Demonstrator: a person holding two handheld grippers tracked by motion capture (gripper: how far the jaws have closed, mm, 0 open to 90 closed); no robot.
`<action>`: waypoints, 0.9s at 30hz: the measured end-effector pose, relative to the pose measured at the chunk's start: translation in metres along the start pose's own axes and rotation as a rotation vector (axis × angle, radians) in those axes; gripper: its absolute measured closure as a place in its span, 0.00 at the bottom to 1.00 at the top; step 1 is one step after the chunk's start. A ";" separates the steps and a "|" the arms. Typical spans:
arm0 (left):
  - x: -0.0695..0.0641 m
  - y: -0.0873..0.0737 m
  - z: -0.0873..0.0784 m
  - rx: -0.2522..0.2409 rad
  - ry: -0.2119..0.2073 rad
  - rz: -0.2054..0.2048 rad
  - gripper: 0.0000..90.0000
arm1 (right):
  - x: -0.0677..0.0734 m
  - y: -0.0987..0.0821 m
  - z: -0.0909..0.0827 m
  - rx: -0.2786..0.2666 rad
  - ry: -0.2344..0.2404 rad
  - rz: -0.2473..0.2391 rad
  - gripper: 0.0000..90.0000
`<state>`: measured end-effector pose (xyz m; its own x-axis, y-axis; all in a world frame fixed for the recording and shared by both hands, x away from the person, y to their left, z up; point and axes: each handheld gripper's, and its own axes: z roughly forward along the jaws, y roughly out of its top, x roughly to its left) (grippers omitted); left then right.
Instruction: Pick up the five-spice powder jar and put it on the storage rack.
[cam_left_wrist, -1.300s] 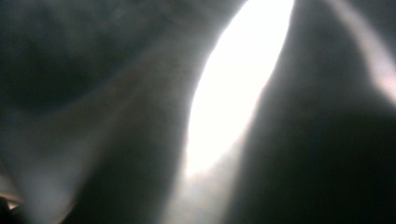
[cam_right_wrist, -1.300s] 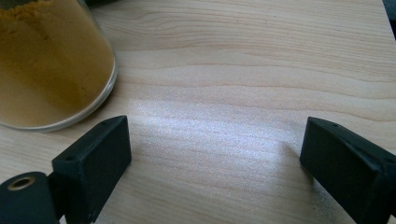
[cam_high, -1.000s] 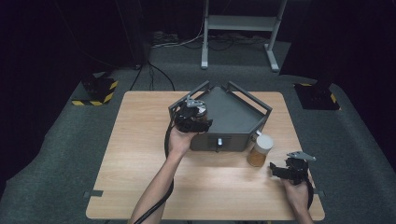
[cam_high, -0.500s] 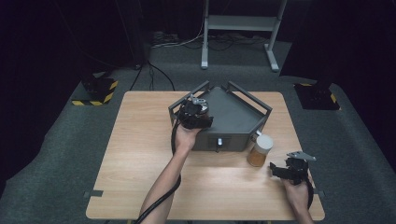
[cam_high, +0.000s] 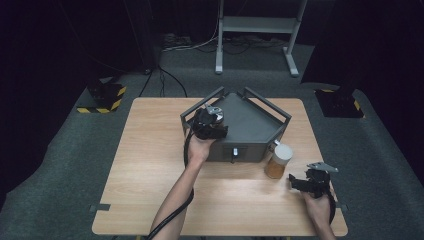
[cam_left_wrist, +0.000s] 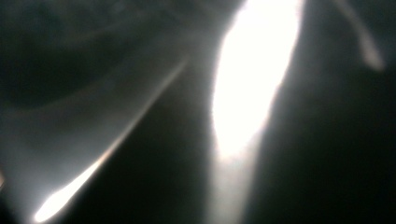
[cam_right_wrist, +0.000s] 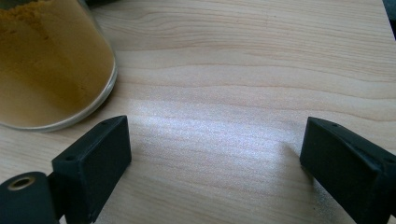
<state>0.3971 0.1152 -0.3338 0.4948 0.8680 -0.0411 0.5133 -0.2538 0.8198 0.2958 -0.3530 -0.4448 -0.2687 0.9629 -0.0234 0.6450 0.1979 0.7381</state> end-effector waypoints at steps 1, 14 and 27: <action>0.000 0.000 0.000 -0.001 0.001 0.000 0.35 | 0.000 0.000 0.000 0.000 0.000 0.000 0.10; -0.001 -0.003 0.001 -0.012 0.001 -0.013 0.34 | 0.000 0.000 0.000 0.000 0.000 0.001 0.10; -0.003 -0.018 -0.007 -0.083 0.005 -0.049 0.08 | 0.000 0.000 0.000 0.000 0.000 0.001 0.10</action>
<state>0.3816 0.1205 -0.3443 0.4668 0.8808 -0.0792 0.4767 -0.1752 0.8614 0.2959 -0.3529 -0.4448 -0.2682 0.9631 -0.0228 0.6450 0.1970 0.7383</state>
